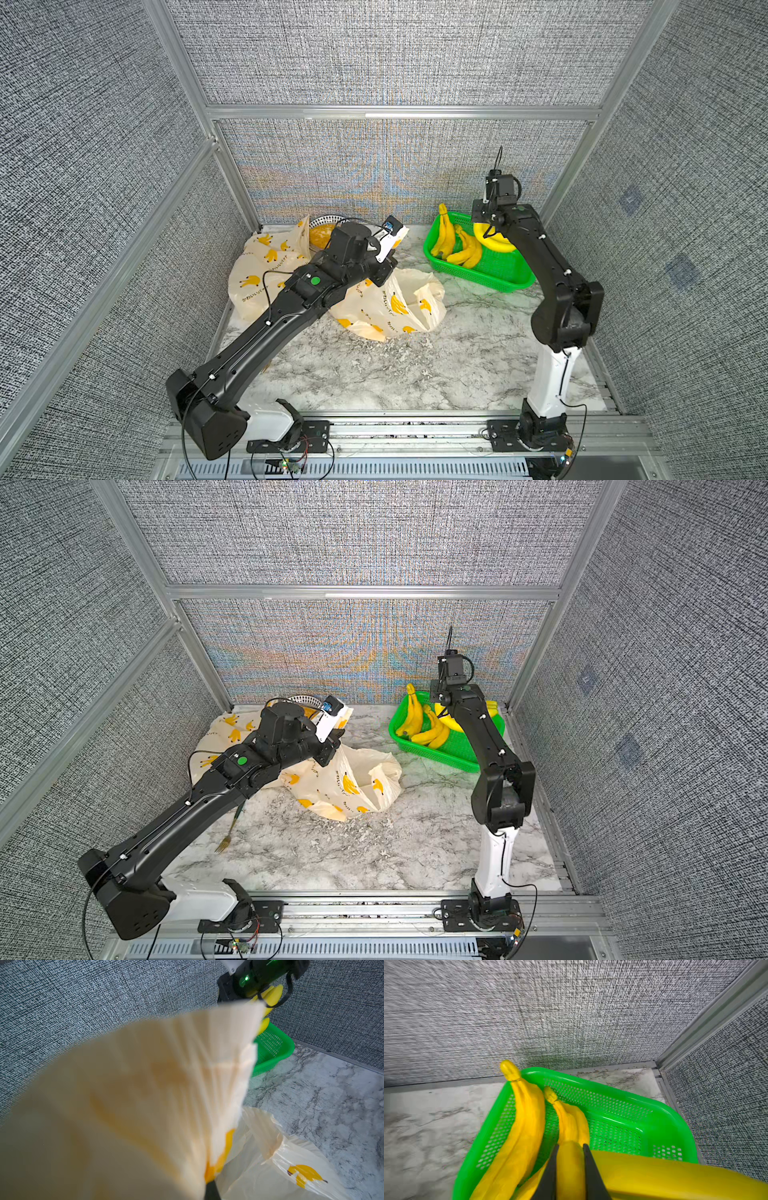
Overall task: Place the banana into a plastic bag & tie a knot
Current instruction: Pick up the banana from the basket, then place the banana into the plastic bag.
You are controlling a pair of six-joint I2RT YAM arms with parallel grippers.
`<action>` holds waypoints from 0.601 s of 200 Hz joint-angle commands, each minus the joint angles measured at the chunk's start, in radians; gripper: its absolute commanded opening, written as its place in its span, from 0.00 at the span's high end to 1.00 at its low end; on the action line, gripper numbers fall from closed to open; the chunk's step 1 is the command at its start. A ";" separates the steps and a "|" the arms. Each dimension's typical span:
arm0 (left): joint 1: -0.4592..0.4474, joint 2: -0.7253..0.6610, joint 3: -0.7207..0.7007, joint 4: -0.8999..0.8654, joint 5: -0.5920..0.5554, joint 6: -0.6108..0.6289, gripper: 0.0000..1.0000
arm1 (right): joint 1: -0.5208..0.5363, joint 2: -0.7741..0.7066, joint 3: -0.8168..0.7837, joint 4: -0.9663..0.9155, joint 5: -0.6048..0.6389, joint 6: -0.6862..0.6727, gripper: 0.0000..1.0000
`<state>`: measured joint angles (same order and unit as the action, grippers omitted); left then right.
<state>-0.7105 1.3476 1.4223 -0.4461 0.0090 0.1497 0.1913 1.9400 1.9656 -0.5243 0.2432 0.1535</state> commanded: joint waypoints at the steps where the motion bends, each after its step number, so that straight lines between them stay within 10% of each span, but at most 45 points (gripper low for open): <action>1: 0.011 -0.008 -0.006 0.060 -0.023 -0.035 1.00 | 0.018 -0.136 -0.104 0.120 -0.226 0.074 1.00; 67: 0.053 -0.064 -0.095 0.105 -0.018 -0.086 1.00 | 0.050 -0.500 -0.564 0.671 -0.895 0.592 1.00; 120: 0.091 -0.189 -0.211 0.149 -0.003 -0.114 1.00 | 0.164 -0.576 -0.743 1.162 -1.050 1.052 1.00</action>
<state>-0.6312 1.2003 1.2442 -0.3519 -0.0006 0.0593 0.3099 1.3781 1.2564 0.2783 -0.6834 0.9062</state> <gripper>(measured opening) 0.048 0.173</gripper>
